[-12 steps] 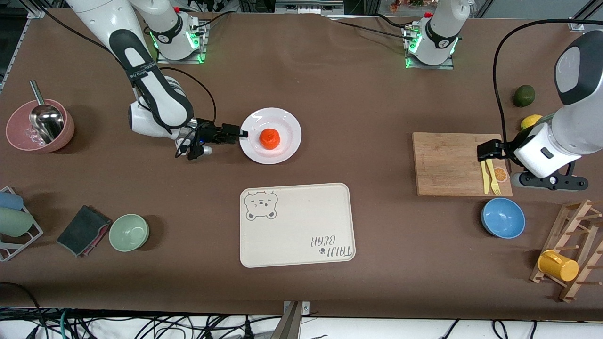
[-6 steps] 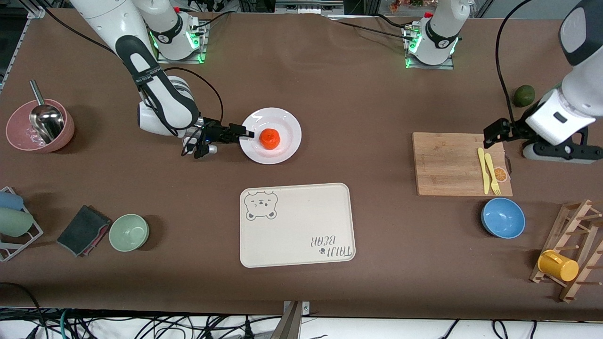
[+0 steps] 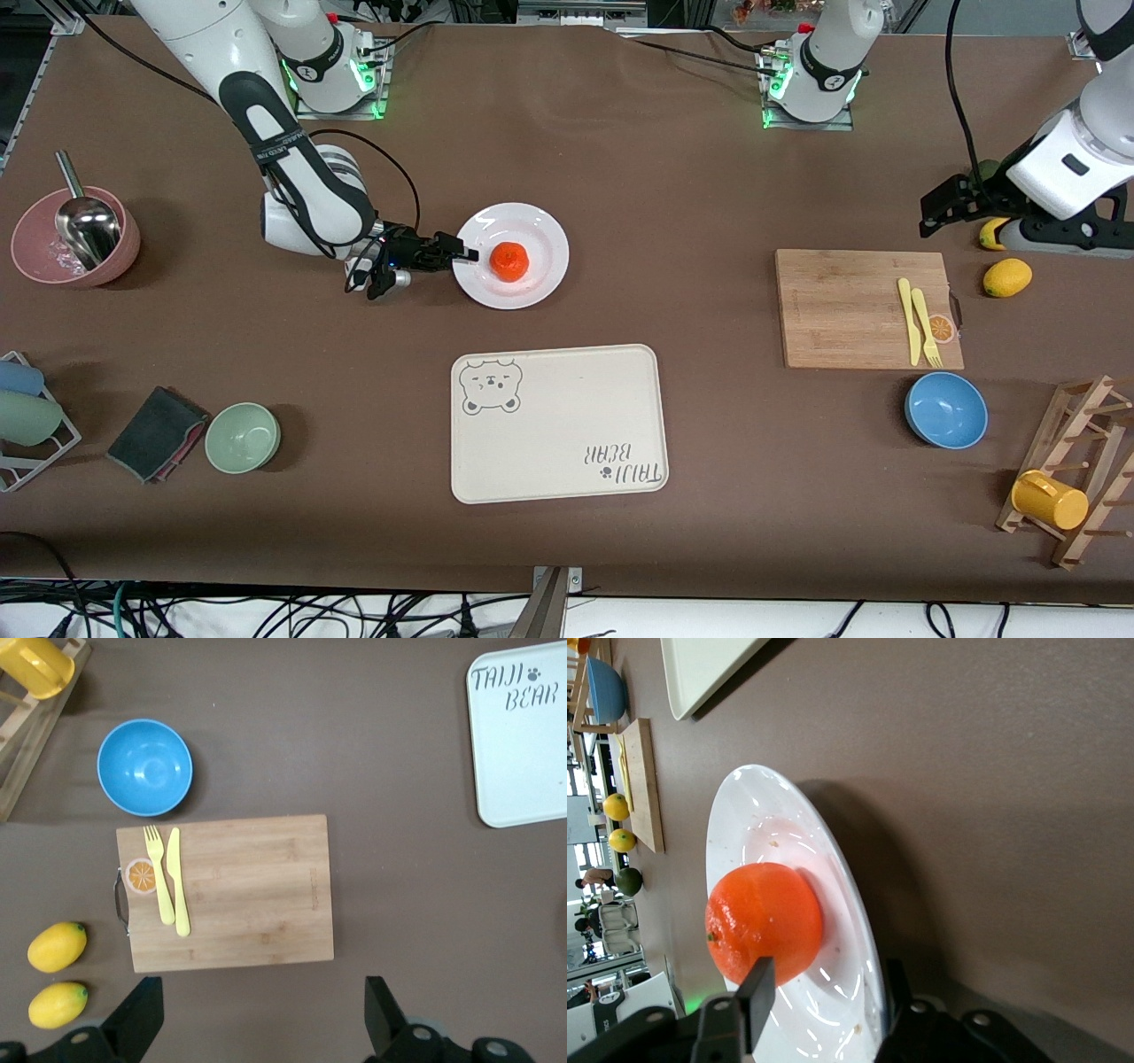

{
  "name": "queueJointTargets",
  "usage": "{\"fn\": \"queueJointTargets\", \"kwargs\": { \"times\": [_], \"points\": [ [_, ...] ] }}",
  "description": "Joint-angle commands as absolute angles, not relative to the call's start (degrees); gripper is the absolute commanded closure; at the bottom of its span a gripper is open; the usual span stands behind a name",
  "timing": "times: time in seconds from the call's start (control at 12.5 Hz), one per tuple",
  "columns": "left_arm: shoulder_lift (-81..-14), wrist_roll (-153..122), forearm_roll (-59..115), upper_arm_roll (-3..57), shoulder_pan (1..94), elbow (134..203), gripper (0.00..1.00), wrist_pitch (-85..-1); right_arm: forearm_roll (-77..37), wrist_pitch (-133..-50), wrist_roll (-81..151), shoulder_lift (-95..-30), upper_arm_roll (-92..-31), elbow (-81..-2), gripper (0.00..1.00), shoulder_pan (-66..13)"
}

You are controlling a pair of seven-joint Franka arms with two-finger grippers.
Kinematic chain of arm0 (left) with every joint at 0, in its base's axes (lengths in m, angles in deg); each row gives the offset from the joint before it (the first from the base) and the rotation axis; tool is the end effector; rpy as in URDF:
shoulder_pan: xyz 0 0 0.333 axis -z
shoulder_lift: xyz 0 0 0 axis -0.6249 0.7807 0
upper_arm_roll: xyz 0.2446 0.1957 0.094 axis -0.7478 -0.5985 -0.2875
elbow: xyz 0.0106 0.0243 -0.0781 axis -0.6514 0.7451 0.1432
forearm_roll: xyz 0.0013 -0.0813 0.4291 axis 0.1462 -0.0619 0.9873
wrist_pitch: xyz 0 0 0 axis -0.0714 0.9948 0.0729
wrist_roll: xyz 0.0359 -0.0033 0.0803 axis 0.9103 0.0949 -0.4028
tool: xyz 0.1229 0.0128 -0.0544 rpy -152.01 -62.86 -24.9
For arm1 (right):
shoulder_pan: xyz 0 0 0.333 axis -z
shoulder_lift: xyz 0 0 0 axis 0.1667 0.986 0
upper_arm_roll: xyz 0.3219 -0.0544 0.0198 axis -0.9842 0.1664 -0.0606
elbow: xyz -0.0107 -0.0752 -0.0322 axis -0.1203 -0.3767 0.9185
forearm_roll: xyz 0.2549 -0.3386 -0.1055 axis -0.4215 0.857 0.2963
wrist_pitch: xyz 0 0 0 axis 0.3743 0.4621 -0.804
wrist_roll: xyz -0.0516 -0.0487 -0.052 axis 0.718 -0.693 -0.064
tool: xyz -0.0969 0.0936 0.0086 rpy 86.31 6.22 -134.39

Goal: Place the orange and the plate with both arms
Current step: 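Hold the plate with the right gripper while the left gripper withdraws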

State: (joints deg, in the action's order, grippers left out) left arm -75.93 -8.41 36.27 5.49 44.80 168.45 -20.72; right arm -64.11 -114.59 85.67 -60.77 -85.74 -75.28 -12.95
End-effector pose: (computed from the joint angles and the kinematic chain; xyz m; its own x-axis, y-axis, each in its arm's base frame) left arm 0.5861 -0.0321 0.5580 0.9977 -0.0611 -0.0287 -0.0606 -0.9980 0.0162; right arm 0.4591 0.2329 0.0904 0.9966 0.0692 -0.0448 0.0090 -0.6315 -0.7754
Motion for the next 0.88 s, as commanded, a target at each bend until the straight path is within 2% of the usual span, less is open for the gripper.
{"fn": "queueJointTargets", "kwargs": {
  "times": [0.0, 0.24, 0.48, 0.64, 0.8],
  "points": [
    [-78.29, -8.08, 35.29, 5.26, 44.82, 169.86, 0.0, -19.47, -65.69, -115.33, 88.37, -60.24, -86.29, -74.92, 0.53, -12.85],
    [-79.96, -8.6, 35.9, 5.26, 44.74, 169.68, 0.0, -19.12, -66.13, -115.33, 91.43, -59.46, -86.2, -75.01, 0.61, -12.85],
    [-80.32, -8.69, 36.08, 5.17, 44.74, 169.16, 0.0, -16.59, -67.0, -115.33, 94.16, -58.67, -85.94, -74.92, 0.76, -12.85],
    [-76.39, -8.61, 36.08, 5.17, 44.65, 163.12, 0.0, -11.94, -68.23, -115.33, 96.18, -58.14, -85.94, -74.92, 0.8, -12.93],
    [-76.19, -8.61, 36.08, 5.08, 44.47, 162.56, 0.0, -11.47, -68.32, -115.33, 96.89, -57.78, -85.85, -74.92, 0.88, -12.85]
  ]
}}
